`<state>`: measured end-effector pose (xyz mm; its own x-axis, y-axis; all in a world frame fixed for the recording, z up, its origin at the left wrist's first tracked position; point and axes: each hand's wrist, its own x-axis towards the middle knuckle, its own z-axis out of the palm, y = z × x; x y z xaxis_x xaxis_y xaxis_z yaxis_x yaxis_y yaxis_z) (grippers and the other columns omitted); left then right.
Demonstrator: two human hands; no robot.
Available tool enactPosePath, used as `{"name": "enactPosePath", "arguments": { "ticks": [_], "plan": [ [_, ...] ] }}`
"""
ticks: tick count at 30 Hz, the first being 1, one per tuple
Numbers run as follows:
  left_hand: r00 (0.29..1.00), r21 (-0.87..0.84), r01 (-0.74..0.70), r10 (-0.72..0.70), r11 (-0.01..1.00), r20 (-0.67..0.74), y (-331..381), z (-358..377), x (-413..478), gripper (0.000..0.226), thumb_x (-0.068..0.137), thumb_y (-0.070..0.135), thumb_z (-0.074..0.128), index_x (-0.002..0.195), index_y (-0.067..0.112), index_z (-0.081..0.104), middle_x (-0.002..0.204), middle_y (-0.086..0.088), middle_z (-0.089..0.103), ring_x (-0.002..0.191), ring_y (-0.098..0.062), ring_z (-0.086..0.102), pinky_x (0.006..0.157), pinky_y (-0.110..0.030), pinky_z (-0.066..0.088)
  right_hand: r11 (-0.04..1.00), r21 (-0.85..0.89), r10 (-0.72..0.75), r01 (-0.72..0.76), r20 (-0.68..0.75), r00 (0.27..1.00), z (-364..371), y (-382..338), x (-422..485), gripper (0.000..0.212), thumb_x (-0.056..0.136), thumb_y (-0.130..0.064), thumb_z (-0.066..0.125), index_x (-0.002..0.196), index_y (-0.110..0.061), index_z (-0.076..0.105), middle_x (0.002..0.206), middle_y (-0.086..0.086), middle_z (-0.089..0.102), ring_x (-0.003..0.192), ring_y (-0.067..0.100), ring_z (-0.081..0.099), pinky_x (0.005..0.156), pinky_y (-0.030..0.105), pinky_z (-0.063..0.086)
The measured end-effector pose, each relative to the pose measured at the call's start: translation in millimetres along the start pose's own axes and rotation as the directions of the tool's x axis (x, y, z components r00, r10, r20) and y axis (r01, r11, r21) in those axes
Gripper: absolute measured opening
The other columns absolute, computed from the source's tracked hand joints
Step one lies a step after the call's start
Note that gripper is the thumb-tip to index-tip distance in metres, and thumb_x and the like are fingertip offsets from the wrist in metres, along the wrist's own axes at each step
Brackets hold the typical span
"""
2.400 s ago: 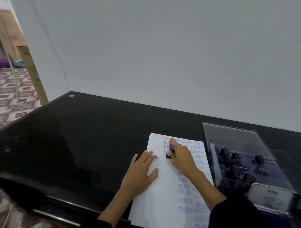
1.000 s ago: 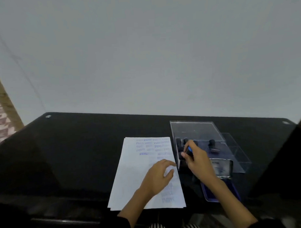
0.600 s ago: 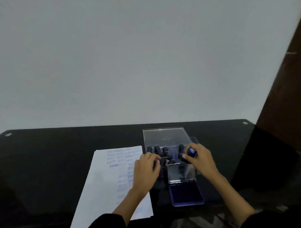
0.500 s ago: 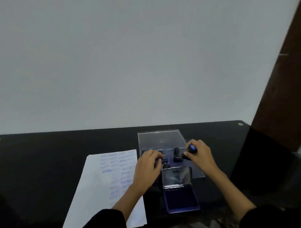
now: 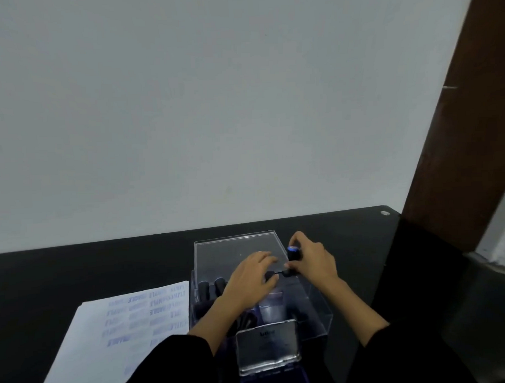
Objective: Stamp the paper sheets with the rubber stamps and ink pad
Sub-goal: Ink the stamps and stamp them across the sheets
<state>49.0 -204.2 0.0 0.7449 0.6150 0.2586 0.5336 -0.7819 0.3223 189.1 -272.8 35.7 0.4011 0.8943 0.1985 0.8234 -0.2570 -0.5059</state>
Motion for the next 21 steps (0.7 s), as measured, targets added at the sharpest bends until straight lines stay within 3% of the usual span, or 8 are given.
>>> {"name": "enactPosePath", "arguments": {
  "ticks": [3, 8, 14, 21],
  "plan": [
    [0.997, 0.077, 0.015, -0.02, 0.997, 0.073, -12, 14, 3, 0.052, 0.096, 0.042, 0.04, 0.143, 0.021, 0.033, 0.153, 0.001, 0.025, 0.142, -0.014, 0.019, 0.118, -0.033, 0.013, 0.987, -0.158, -0.006, 0.013, 0.045, 0.999, 15, 2, 5, 0.034, 0.082, -0.026, 0.068, 0.109, -0.019, 0.049, 0.101, 0.0, 0.065, 0.084, 0.016, 0.059, 0.06, 0.02, 0.038],
    [0.998, 0.063, 0.014, -0.018, 0.998, 0.058, -22, 25, -2, 0.054, 0.097, 0.047, 0.033, 0.144, 0.021, 0.031, 0.156, 0.005, 0.018, 0.144, -0.011, 0.012, 0.117, -0.033, 0.002, 0.935, -0.354, 0.032, 0.002, 0.09, 0.995, 34, 7, 10, 0.032, 0.084, -0.027, 0.065, 0.113, -0.016, 0.056, 0.112, 0.006, 0.064, 0.105, 0.022, 0.059, 0.081, 0.031, 0.047],
    [0.998, 0.047, 0.015, -0.018, 0.999, 0.058, -23, 29, -3, 0.065, 0.09, 0.056, 0.022, 0.144, 0.022, 0.031, 0.156, 0.006, 0.017, 0.144, -0.01, 0.01, 0.117, -0.031, -0.003, 0.861, -0.508, 0.021, 0.031, 0.095, 0.995, 38, 4, 14, 0.027, 0.091, -0.02, 0.057, 0.115, -0.009, 0.056, 0.117, 0.01, 0.061, 0.11, 0.026, 0.056, 0.081, 0.031, 0.046],
    [0.998, -0.025, 0.022, -0.02, 0.999, 0.059, -22, 27, -4, 0.055, 0.098, 0.044, 0.034, 0.146, 0.017, 0.026, 0.156, 0.005, 0.015, 0.145, -0.01, 0.006, 0.116, -0.029, -0.006, 0.826, -0.563, 0.034, 0.037, 0.114, 0.993, 37, 0, 16, 0.028, 0.09, -0.016, 0.058, 0.116, -0.008, 0.053, 0.118, 0.01, 0.058, 0.11, 0.026, 0.057, 0.081, 0.03, 0.046]
  ]
}}
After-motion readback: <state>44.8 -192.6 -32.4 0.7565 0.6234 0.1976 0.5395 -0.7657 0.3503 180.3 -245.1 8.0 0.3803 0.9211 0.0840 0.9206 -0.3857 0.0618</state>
